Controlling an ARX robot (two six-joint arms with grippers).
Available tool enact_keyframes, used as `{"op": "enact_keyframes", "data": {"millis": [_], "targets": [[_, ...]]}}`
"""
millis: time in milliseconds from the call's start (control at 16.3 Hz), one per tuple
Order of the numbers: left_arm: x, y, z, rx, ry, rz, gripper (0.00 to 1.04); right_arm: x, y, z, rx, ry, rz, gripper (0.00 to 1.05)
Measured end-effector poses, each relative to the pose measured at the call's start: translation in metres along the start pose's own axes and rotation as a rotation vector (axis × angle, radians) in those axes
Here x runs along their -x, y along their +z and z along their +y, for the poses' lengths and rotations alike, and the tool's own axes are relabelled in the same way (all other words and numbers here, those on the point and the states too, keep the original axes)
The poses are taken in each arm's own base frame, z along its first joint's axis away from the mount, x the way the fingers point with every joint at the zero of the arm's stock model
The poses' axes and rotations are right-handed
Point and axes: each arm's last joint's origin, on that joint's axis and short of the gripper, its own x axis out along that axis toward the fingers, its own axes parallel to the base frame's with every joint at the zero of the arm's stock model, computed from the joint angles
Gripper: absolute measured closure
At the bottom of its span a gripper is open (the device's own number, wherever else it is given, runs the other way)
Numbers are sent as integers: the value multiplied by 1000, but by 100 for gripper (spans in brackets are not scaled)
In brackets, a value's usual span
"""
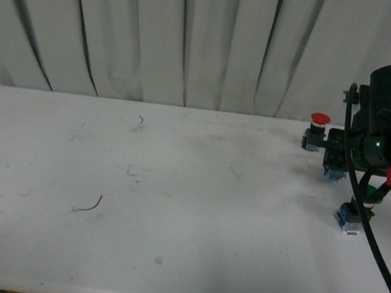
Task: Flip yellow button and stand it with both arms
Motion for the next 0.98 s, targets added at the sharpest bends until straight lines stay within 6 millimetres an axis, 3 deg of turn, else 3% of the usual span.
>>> {"op": "enact_keyframes", "data": {"millis": [859,982], "targets": [[0,0,0,0,0,0,7,-5,-8,3,7,-2,13,77],[0,0,0,0,0,0,7,-5,-8,3,8,-2,13,72]]}}
